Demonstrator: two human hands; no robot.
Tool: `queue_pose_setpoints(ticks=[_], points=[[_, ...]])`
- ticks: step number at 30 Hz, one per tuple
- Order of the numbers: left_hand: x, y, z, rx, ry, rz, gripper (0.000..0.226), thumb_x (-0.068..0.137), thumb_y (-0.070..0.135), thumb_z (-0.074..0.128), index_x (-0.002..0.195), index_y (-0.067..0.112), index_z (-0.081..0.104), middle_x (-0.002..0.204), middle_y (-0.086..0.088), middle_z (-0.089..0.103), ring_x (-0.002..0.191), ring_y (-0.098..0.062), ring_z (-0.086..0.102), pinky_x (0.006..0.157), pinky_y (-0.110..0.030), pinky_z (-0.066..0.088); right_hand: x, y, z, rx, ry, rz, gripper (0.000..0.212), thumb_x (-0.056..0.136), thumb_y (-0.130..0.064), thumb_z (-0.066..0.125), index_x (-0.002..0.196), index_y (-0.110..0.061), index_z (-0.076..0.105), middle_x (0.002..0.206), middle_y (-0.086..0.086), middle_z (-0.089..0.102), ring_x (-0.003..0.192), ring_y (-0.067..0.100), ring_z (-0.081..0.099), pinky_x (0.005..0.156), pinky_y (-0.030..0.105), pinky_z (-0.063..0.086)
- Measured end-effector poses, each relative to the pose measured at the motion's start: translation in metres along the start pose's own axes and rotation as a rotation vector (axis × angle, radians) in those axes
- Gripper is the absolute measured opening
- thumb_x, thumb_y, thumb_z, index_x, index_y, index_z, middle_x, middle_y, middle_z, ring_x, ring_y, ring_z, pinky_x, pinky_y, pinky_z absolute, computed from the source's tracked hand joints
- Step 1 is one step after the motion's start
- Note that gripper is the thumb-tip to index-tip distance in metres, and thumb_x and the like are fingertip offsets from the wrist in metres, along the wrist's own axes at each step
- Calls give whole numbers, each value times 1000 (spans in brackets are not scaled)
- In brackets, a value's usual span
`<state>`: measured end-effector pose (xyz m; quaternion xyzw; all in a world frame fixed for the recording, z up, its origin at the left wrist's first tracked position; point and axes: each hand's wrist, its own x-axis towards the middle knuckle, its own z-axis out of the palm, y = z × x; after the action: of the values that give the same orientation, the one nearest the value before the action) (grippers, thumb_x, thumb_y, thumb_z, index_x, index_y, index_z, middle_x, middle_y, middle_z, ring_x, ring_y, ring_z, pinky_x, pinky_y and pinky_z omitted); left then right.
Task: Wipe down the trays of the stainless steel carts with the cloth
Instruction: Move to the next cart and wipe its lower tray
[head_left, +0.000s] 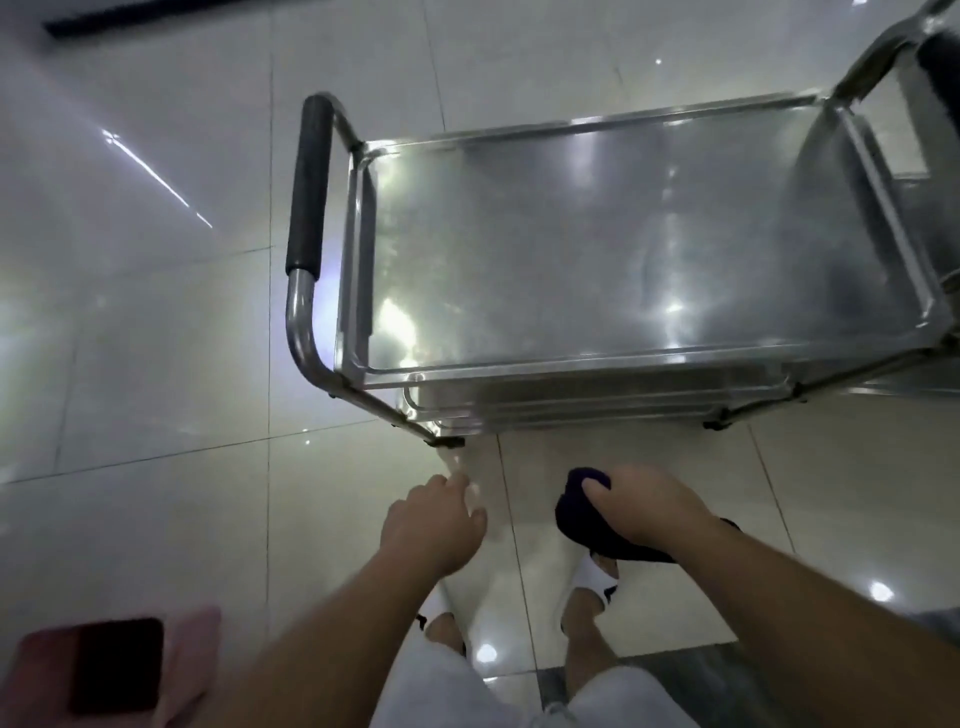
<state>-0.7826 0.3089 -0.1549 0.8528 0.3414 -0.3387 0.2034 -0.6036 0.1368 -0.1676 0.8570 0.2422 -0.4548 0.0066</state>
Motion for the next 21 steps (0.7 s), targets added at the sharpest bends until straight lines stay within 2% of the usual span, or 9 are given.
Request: queue_pose_setpoints(ticks=[3,5,8,10,13,16,19,21], points=[[10,-32,10,-44,-8,-34,57,103,51,40,153,25,38,148,-4,51,133,-29,50,104,-45,43,14,-26,13,19,-4,-11,50,104,-49,34,95,-12,67,86,10,68,78,23,64,75,37,52],[17,-50,17,-62,-21,-33,57,103,50,41,153,24,38,148,-4,50,133,-29,50,104,-46,43,23,-44,24,69,-2,-13,49,106,-46,35,93,-11,66,86,10,66,78,23,62,70,36,48],[32,-74,29,-64,-22,-21,54,102,49,41,150,23,42,145,-4,52,131,-29,51,102,-45,43,42,-66,50,120,24,-25,46,107,-44,35,81,-15,59,79,8,63,73,21,59,61,33,41],[44,-86,38,-37,-26,-25,52,102,47,41,148,23,44,142,-4,54,129,-29,52,100,-44,43,60,-75,69,109,16,-36,47,106,-45,34,81,-15,60,78,8,62,72,21,59,59,32,39],[61,-97,53,-6,-25,-56,51,102,48,41,147,22,44,141,-4,54,128,-29,52,99,-44,43,90,-83,92,32,-14,-92,49,107,-45,33,90,-11,65,82,9,66,75,23,61,62,33,44],[78,-103,73,-20,-26,-105,53,103,49,41,148,22,44,141,-4,54,127,-29,53,99,-44,44,122,-80,111,-1,-66,-139,48,107,-44,34,92,-11,65,79,6,63,71,20,58,59,32,40],[100,-104,100,-40,-28,-153,55,103,50,40,151,23,41,143,-4,53,129,-29,52,100,-44,44,157,-69,124,-51,-104,-165,48,106,-49,32,93,-15,63,86,7,65,80,24,62,73,37,51],[119,-104,123,-40,-21,-161,55,103,50,41,151,23,41,144,-4,53,130,-29,51,100,-43,44,179,-59,131,-92,-98,-182,49,105,-51,31,89,-17,62,82,4,65,74,21,61,69,35,51]])
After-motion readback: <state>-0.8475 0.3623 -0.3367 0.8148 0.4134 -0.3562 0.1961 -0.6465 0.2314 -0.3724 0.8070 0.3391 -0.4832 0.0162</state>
